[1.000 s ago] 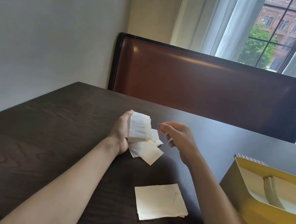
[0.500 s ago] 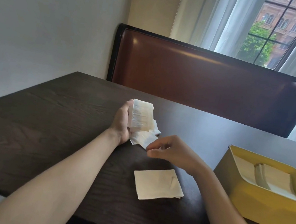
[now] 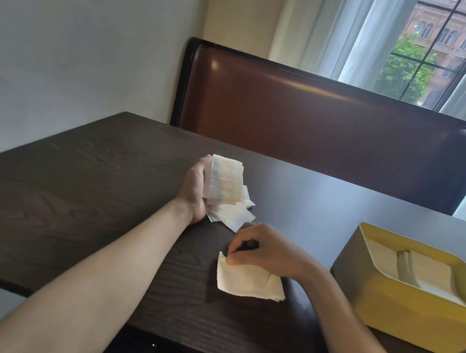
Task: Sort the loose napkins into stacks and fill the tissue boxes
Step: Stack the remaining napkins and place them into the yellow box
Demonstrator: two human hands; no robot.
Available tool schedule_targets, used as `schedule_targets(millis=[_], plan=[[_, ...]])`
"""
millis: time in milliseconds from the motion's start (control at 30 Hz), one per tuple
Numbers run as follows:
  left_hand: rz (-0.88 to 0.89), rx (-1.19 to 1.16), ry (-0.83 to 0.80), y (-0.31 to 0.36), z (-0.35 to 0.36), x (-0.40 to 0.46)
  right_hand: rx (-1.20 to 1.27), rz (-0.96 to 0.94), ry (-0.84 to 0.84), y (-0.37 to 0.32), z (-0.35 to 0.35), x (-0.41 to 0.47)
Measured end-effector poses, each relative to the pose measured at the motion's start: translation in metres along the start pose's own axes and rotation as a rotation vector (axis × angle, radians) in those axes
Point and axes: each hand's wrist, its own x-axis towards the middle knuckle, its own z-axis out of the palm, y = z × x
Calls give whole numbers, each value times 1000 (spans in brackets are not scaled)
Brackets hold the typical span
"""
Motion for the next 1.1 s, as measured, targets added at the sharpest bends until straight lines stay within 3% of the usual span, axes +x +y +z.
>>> schedule_targets(millis=[300, 500, 700, 867, 933, 1000, 1100], plan=[[-32, 4, -33, -1, 8, -6, 689, 100, 671, -4, -25, 19], [-52, -10, -120, -3, 9, 0, 837, 156, 867, -2, -35, 56], [-36, 128, -170, -5, 8, 0, 732, 163, 832, 3, -30, 84], [89, 249, 132, -4, 1, 11, 791, 173, 877, 19, -26, 88], [95, 178, 255, 2, -5, 17, 562, 237, 884, 34, -24, 89], [102, 127, 361, 8, -13, 23, 280, 289, 764, 43, -19, 90], [113, 67, 445, 12, -22, 28, 95, 263, 553, 43, -10, 95]])
